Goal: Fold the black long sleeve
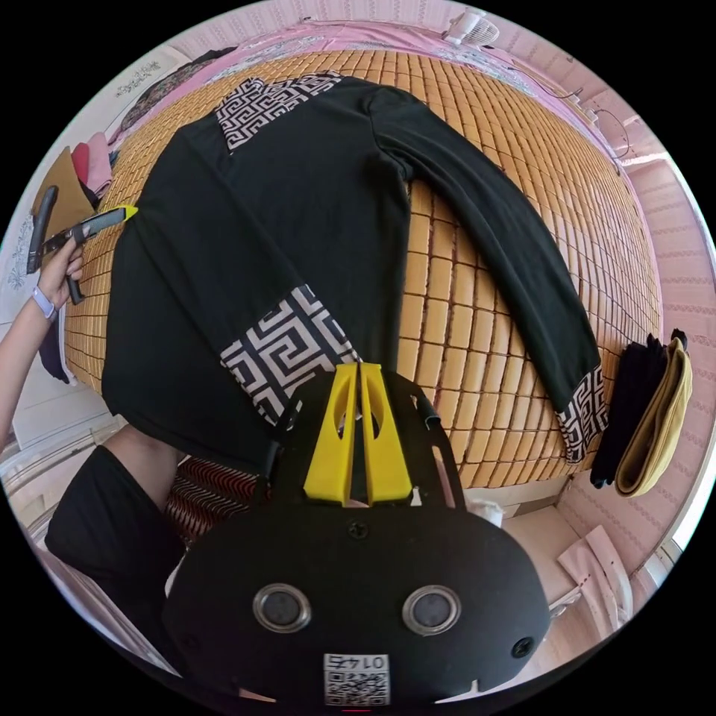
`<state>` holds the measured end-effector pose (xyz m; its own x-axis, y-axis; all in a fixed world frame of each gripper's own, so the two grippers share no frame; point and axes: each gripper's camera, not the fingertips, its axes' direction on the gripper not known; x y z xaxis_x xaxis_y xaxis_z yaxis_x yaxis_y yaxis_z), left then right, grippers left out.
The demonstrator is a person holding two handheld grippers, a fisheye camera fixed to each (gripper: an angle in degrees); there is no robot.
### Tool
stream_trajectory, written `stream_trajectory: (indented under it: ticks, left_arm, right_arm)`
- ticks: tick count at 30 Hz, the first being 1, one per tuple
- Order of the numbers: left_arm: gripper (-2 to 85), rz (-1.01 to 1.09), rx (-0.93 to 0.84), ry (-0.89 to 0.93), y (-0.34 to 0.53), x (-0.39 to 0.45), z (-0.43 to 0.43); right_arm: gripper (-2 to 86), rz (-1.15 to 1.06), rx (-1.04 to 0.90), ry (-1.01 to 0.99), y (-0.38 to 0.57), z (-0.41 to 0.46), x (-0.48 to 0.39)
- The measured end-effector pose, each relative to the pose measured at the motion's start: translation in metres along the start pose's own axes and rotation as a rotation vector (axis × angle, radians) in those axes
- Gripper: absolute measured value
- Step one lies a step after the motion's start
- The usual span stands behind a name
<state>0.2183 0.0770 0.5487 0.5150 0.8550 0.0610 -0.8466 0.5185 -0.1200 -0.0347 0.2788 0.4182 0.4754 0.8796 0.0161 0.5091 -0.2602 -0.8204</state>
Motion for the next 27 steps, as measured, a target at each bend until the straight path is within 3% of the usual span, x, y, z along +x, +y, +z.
stream_trajectory:
  ticks: [7,11,15,23,27]
  left_arm:
    - [5.1,-0.139,0.026,0.092,-0.006,-0.014,-0.002]
    - [5.0,-0.088,0.125,0.017,-0.012,0.001,-0.035]
    - [5.3,0.073,0.134,0.042,-0.042,0.037,-0.048]
    - [5.5,0.47,0.045,0.175,-0.129,0.164,0.003]
    - [7.6,0.643,0.004,0.21,-0.162,0.247,0.046]
  right_arm:
    - [-0.3,0.073,0.032,-0.043,0.022,0.002,0.012]
    - [2.1,0.181,0.203,-0.031,0.058,-0.014,0.038]
    - [6.3,0.357,0.237,-0.081,0.087,-0.006,0.084]
    - [9.7,0.926,0.442,-0.035,0.172,0.015,0.195]
    - [11.1,1.039,0.508,-0.003,0.195,0.03,0.218]
